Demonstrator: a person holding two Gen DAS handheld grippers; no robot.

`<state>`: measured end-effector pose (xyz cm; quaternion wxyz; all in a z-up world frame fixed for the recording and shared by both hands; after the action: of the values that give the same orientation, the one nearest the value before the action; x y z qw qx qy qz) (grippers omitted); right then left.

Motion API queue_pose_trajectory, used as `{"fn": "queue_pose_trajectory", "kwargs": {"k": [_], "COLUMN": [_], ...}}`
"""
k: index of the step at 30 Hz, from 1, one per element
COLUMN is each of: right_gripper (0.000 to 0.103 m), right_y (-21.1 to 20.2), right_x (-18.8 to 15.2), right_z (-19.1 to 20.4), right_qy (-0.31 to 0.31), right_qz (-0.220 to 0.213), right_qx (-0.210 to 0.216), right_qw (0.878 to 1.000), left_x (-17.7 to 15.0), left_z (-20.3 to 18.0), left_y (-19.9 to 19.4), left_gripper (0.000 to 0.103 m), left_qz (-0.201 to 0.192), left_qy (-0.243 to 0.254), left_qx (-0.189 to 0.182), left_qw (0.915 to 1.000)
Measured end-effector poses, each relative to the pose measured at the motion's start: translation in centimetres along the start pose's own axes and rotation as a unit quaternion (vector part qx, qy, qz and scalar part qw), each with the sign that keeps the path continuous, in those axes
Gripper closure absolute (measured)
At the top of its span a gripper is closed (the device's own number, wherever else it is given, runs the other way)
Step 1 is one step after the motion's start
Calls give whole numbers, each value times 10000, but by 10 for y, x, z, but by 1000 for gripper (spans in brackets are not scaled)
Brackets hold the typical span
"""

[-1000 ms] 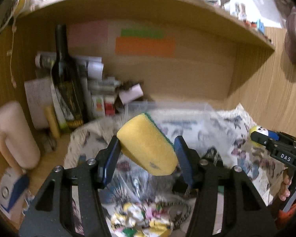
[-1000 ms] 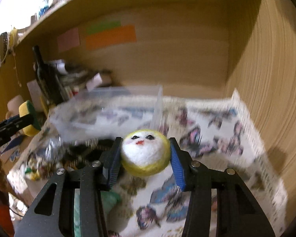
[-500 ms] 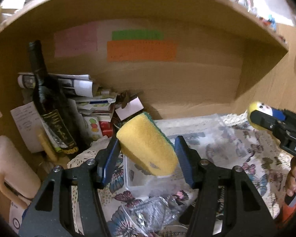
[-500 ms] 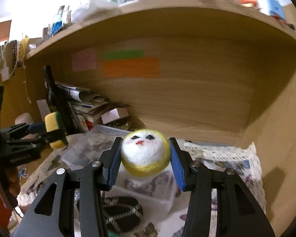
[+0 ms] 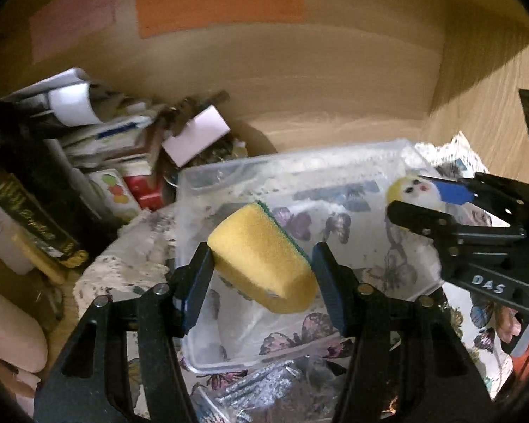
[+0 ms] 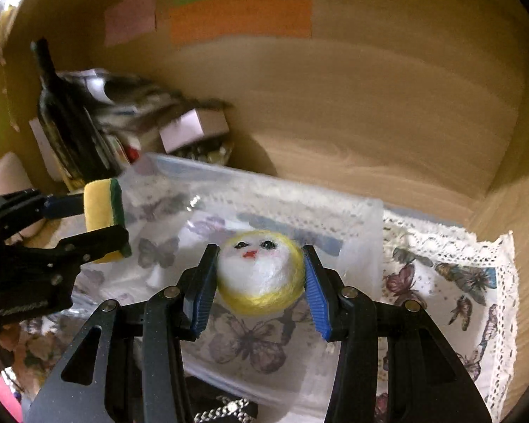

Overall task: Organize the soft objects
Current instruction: 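Lower the sponge and felt ball into the clear box and open both grippers, then grasp the silver foil bag with the left gripper while the right grasps the green knit cloth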

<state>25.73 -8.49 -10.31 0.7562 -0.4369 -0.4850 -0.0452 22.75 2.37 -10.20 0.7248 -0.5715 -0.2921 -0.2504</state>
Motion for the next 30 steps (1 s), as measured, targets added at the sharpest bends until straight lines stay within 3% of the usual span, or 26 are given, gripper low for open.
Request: {"fn": "queue_pose_trajectory", "kwargs": {"k": [6,9,11,15,20,24,30], "right_gripper": [59,52,41,37,23,21,21], "right_y": [20,16,11,-9,-47,-79,-102], "right_x": [-9,-8,-6,3,14,13,-13], "right_z": [-4,-4,-4,-3,3,14,29], "right_qy": [54,14,-20,-110,-267,-490,-527], "right_qz": [305,264,182,-131,-569,-920,-954], "right_qx": [-14,-77,-121,-266,-301,-357,-213], "right_qw": [9995,9996,9998,9995,9976,9939,9938], "left_x": [0,2,3,7,9,-1,-35], "left_z": [-4,-1,-1,3,10,14,20], "left_y": [4,1,-7,-27,-68,-93,-109], "left_gripper": [35,26,24,14,1,1,0], "left_qz": [52,-29,-121,-317,-820,-1072,-1089], "left_qy": [69,8,5,-22,-70,24,-3], "left_qx": [5,7,-18,-40,-8,56,140], "left_qw": [10000,10000,9999,9995,9966,9942,9940]}}
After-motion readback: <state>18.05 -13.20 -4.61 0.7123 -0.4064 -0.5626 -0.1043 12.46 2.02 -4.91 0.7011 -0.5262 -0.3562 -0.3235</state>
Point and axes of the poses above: each gripper's, at about its wrist camera, not at the fingertips, and y roughly the way its jaws point, z to its left, x to its top, the point moved 6 cm from there along y, roughly the way its jaws point, and after that the axes turned 13 degrees about x, right-handed, at the moved point
